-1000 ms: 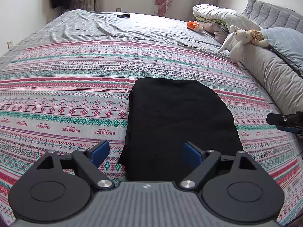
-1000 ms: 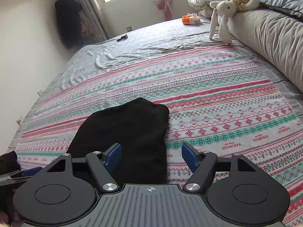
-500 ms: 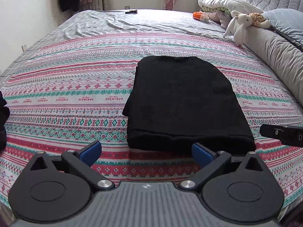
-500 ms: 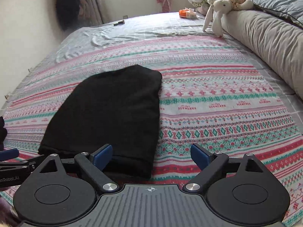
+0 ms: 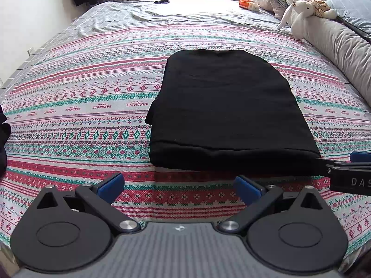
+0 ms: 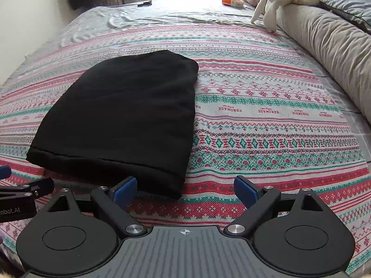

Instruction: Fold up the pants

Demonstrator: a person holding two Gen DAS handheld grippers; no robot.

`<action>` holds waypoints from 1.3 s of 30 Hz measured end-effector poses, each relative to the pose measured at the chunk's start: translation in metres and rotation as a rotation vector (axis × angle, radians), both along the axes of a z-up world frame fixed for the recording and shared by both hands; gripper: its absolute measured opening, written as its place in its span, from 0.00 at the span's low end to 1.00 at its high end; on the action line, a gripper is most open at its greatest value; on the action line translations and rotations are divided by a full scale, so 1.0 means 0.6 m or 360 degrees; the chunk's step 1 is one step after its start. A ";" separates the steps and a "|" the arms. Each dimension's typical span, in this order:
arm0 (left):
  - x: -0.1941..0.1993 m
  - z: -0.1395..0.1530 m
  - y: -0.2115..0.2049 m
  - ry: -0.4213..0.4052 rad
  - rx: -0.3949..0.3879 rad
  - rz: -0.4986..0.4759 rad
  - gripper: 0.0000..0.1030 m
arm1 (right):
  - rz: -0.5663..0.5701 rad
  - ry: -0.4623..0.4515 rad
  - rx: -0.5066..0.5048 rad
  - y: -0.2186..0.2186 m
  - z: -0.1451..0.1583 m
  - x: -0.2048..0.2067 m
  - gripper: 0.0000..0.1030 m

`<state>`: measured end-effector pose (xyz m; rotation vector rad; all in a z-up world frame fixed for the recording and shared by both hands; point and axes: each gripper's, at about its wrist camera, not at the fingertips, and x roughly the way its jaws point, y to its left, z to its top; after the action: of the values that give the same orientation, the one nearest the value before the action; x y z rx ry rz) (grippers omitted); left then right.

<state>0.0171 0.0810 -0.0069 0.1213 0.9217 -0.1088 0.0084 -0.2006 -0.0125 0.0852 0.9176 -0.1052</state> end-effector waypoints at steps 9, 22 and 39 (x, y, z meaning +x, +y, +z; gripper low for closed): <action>-0.003 0.000 -0.005 -0.0020 -0.0007 -0.0012 1.00 | 0.0004 0.0015 0.0011 -0.001 -0.002 -0.001 0.91; -0.002 -0.002 -0.006 -0.0016 -0.0012 -0.0023 1.00 | 0.0007 0.0029 0.0048 -0.003 -0.005 -0.001 0.92; -0.003 -0.002 -0.007 -0.0026 -0.0004 -0.0041 1.00 | 0.0002 0.0021 0.0043 -0.001 -0.004 -0.002 0.92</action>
<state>0.0151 0.0767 -0.0084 0.1318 0.9041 -0.1326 0.0074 -0.2009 -0.0147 0.1092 0.9322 -0.0923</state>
